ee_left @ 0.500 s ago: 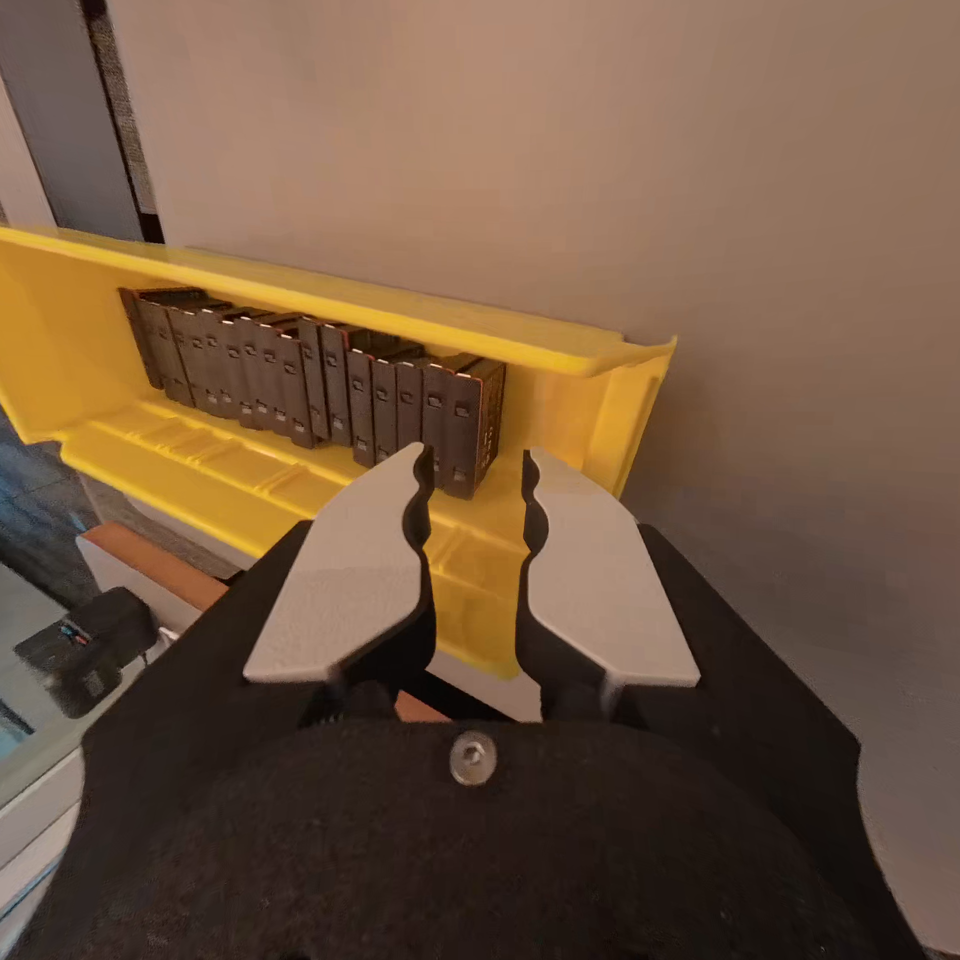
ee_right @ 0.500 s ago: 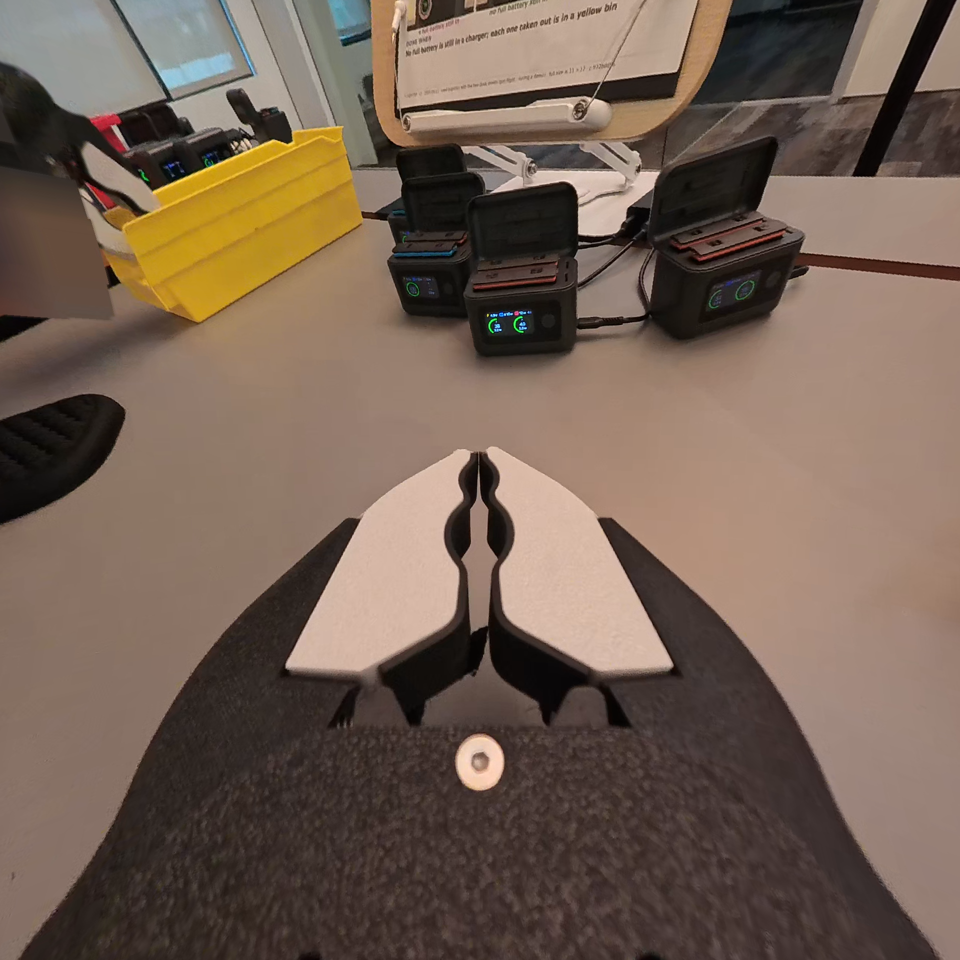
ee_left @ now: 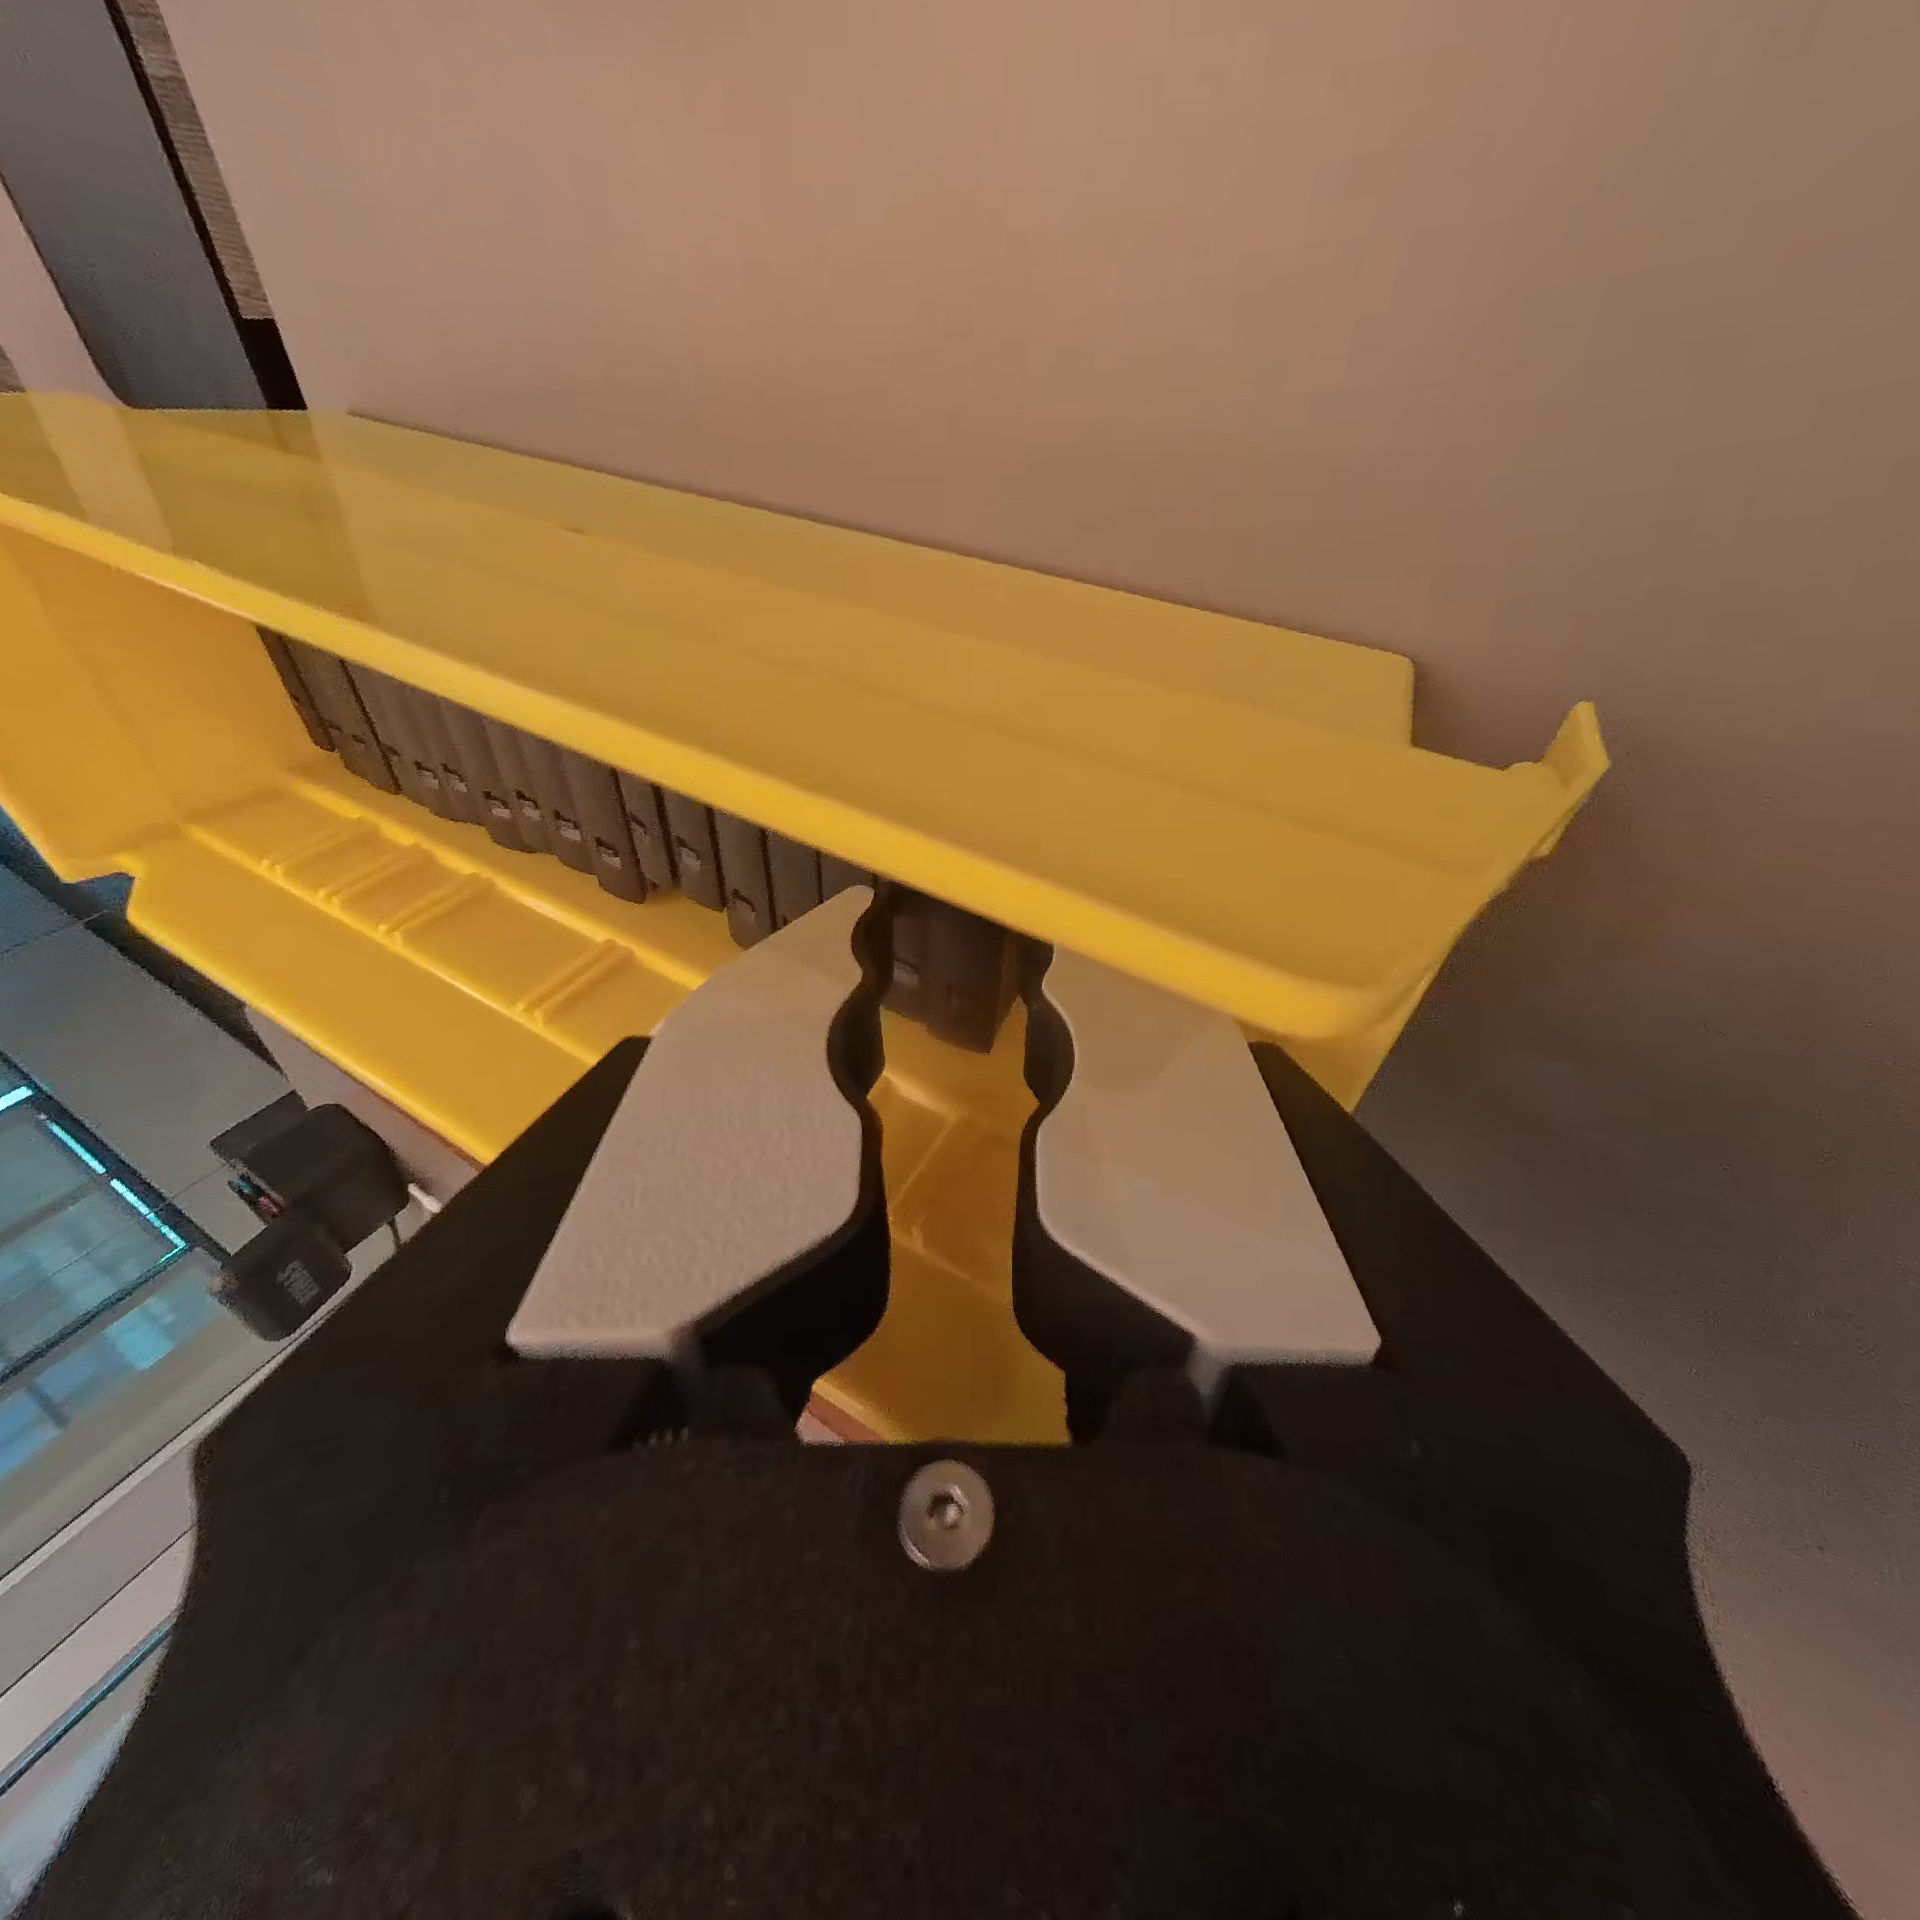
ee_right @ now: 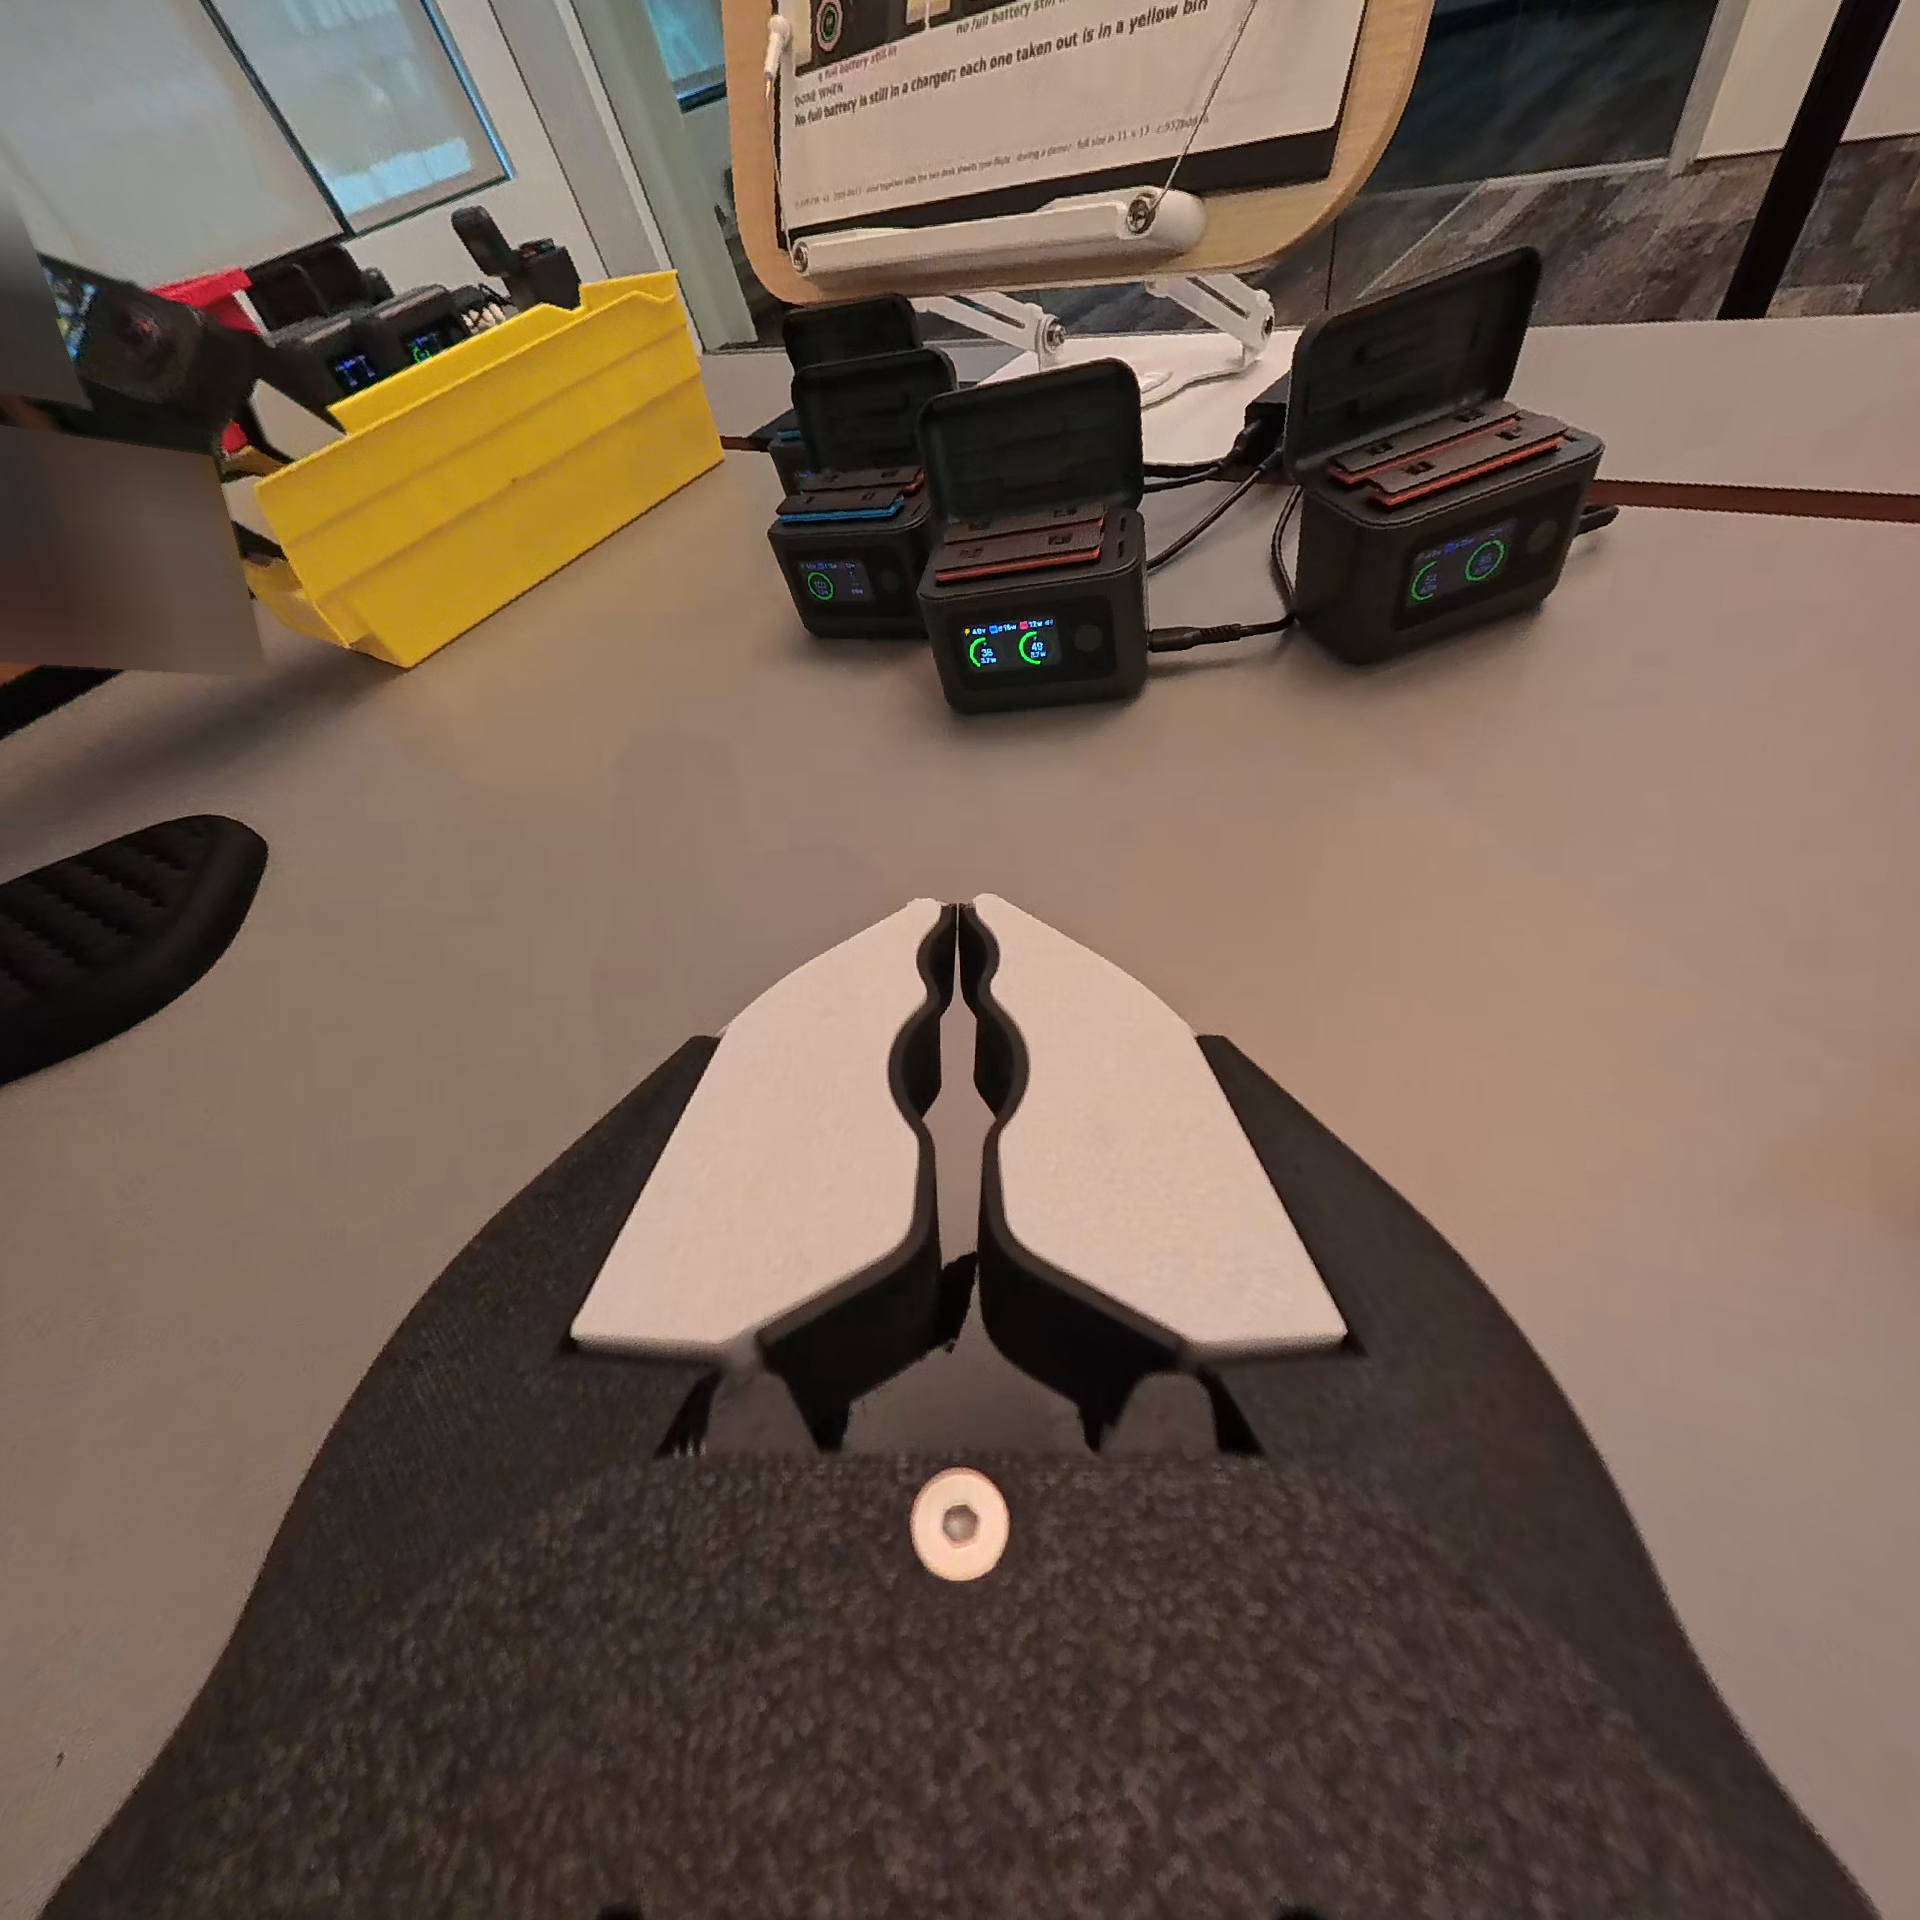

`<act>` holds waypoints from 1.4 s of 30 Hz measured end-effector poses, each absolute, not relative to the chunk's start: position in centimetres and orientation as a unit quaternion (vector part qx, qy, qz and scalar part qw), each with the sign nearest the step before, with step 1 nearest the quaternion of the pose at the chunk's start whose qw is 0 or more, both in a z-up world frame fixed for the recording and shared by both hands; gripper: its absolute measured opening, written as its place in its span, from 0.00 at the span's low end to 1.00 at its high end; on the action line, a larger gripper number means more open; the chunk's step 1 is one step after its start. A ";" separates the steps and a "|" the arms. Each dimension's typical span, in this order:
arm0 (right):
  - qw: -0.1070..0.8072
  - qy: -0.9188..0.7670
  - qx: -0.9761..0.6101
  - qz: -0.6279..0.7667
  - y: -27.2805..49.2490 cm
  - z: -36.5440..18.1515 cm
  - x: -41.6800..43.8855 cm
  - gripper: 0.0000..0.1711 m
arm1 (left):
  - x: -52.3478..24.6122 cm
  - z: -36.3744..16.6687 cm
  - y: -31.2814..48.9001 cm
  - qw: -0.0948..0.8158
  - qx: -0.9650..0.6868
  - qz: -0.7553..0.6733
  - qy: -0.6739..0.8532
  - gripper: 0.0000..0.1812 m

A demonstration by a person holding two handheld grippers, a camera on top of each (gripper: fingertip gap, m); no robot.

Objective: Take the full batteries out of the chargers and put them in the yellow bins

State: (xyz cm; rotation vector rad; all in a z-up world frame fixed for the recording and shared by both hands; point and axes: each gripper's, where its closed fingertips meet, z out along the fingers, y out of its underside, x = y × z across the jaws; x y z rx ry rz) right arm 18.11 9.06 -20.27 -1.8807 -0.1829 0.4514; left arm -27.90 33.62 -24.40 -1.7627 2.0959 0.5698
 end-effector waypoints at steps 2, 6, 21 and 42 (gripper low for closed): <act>0.564 -0.079 -0.799 0.192 9.1 -20.3 18.1 0.00 | -27.9 -24.4 33.6 0.185 -0.620 0.209 0.733 0.12; 0.563 -0.082 -0.800 0.190 9.0 -20.3 18.0 0.00 | -28.0 -24.3 33.3 0.215 -0.620 0.213 0.724 0.08; 0.564 -0.087 -0.800 0.186 9.0 -20.3 17.9 0.00 | -27.7 -22.8 31.8 0.244 -0.612 0.179 0.730 0.00; 0.553 -0.081 -0.801 0.213 9.0 -20.5 17.8 0.01 | -26.7 -25.5 30.5 0.013 -0.608 0.068 0.791 0.14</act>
